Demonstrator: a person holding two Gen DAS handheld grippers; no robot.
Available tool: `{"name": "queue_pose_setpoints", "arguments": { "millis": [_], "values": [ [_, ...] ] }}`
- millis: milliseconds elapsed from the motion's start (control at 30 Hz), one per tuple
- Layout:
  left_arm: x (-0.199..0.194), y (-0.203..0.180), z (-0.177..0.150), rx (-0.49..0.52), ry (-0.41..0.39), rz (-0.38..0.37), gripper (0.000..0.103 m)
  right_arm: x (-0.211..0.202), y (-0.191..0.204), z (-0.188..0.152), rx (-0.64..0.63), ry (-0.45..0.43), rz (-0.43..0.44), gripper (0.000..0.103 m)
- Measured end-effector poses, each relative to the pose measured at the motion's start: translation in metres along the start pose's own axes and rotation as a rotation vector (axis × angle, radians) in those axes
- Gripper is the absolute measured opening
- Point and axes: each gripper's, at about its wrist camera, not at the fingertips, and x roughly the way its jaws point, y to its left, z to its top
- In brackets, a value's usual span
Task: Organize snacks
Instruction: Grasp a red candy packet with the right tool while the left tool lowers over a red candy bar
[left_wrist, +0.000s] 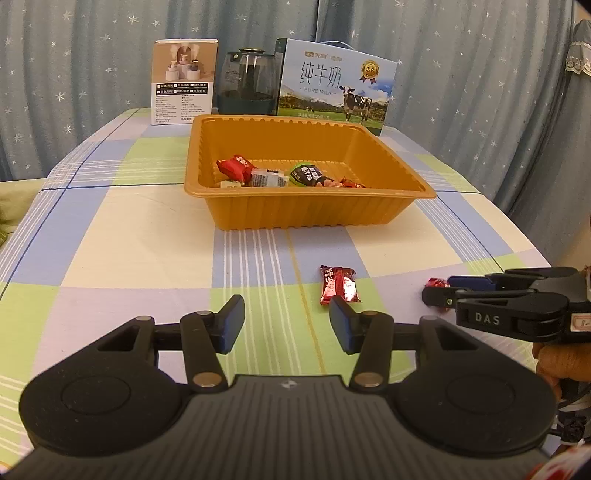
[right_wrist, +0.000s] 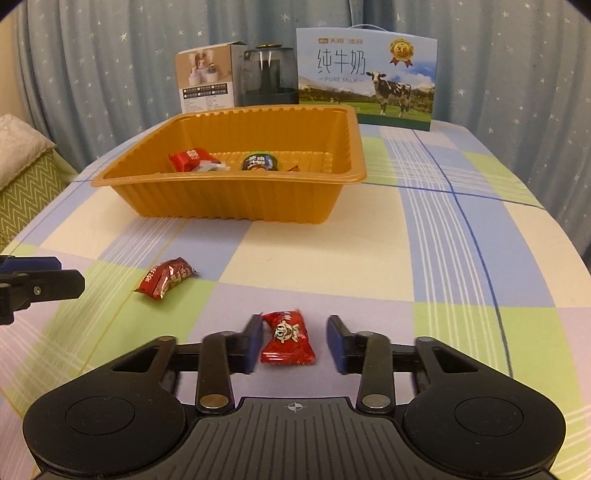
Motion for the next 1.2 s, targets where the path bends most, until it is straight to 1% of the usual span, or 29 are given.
{"name": "queue_pose_setpoints", "arguments": {
  "millis": [33,167,333,500,800,1200],
  "values": [
    [0.000,0.000,0.000,0.000,0.002,0.000,0.047,0.000,0.002,0.000,-0.005,0.003,-0.006,0.025],
    [0.004,-0.001,0.001,0.002,0.006,-0.005,0.047,-0.003,0.007,0.000,-0.003,0.003,0.009,0.020],
    [0.010,-0.011,0.006,0.030,-0.008,-0.030,0.047,-0.013,0.011,0.005,0.018,-0.033,0.017,0.020],
    [0.020,-0.019,0.011,0.040,-0.010,-0.039,0.047,-0.018,0.011,0.011,0.052,-0.056,0.006,0.020],
    [0.044,-0.030,0.013,0.043,0.017,-0.050,0.047,-0.020,0.004,0.013,0.095,-0.060,-0.005,0.020],
    [0.058,-0.036,0.013,0.047,0.033,-0.051,0.047,-0.019,0.001,0.014,0.118,-0.055,-0.009,0.020]
  ]
}}
